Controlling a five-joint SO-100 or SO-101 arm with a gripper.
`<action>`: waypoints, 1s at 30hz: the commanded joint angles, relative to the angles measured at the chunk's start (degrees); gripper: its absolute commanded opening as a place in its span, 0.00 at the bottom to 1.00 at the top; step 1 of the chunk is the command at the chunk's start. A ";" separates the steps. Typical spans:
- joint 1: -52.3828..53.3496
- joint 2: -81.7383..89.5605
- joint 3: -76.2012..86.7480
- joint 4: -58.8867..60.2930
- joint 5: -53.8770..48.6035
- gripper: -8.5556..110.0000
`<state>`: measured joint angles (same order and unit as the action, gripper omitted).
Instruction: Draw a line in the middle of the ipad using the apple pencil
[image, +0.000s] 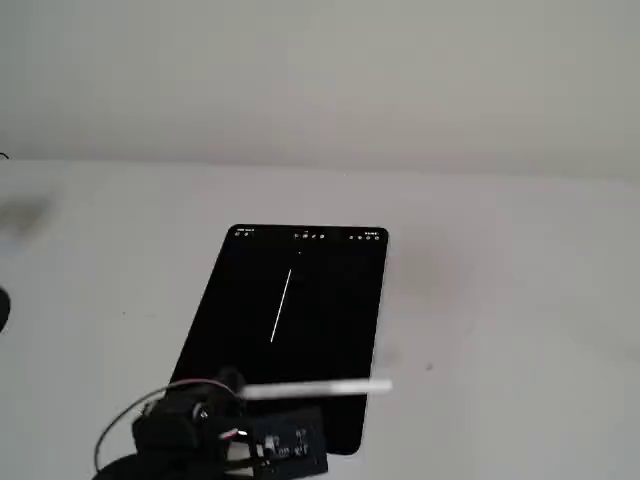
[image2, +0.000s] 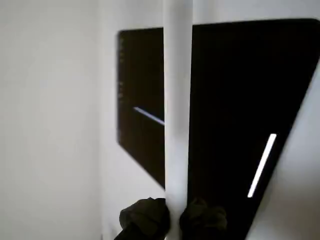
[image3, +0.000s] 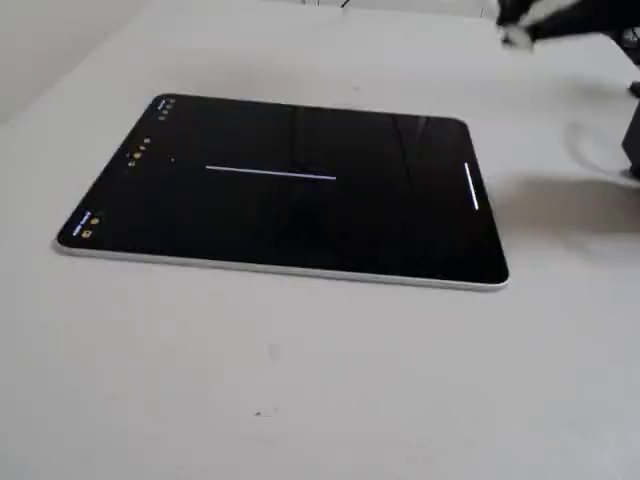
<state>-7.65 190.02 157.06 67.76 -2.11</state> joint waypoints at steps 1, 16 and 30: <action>0.09 0.44 3.52 0.00 -0.97 0.07; 0.09 0.44 14.41 -0.35 -1.32 0.07; 0.18 0.44 15.82 -0.44 -1.32 0.07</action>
